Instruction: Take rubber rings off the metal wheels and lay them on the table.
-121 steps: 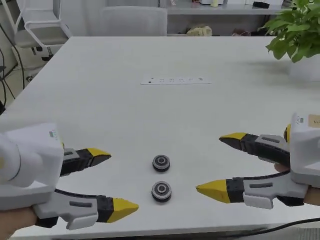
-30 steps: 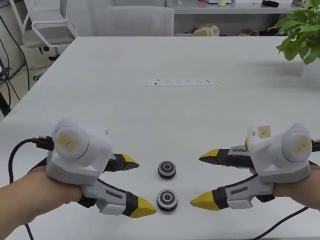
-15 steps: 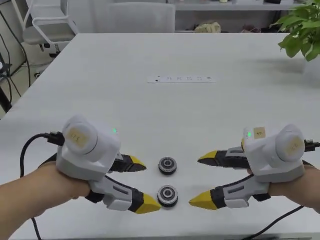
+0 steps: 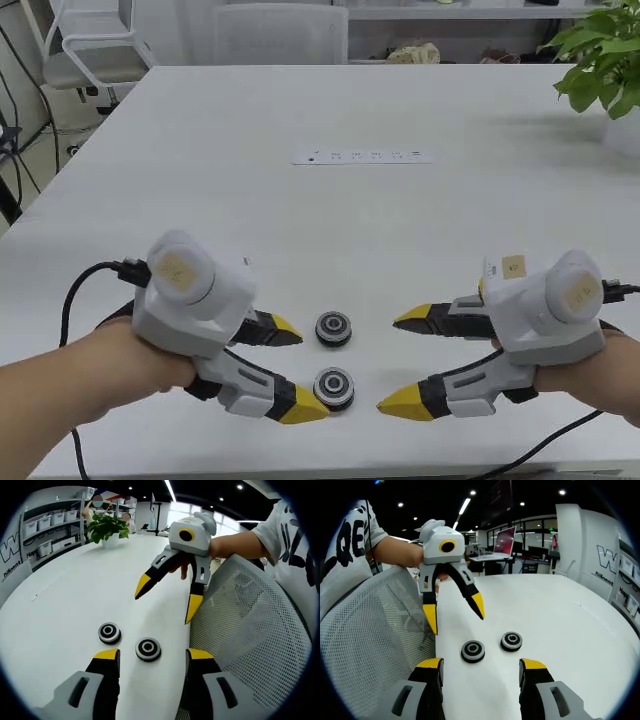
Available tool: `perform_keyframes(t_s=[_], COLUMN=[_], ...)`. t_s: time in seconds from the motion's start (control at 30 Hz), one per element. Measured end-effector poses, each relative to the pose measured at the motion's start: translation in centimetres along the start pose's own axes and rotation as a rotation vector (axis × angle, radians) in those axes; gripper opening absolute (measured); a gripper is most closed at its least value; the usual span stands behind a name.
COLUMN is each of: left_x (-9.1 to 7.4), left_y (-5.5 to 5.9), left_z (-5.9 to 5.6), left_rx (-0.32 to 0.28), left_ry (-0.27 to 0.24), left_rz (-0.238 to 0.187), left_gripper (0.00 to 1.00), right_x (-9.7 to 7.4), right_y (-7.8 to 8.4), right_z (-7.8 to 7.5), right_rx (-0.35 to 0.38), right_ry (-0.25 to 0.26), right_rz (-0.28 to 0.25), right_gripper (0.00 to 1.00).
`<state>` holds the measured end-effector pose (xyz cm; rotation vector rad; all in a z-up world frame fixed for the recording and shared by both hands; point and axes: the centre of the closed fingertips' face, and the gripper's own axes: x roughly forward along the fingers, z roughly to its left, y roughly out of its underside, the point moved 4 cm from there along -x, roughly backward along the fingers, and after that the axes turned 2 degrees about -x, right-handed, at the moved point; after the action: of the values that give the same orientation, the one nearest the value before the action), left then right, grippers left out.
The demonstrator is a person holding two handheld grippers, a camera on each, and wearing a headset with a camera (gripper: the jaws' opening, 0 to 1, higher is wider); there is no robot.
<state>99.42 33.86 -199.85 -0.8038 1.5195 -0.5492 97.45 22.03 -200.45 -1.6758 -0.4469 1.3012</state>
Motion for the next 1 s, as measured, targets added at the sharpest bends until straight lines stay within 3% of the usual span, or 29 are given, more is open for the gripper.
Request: perform_keyframes(t_s=[1.0], left_x=[2.3], left_y=[0.5], left_z=[0.1], left_rx=[-0.005], left_ry=[0.044], left_rz=[0.049], left_gripper=[0.32], right_x=[0.2], right_y=[0.7], right_z=[0.4], right_rx=[0.001], right_ry=[-0.016], right_rz=[0.022], right_gripper=[0.59])
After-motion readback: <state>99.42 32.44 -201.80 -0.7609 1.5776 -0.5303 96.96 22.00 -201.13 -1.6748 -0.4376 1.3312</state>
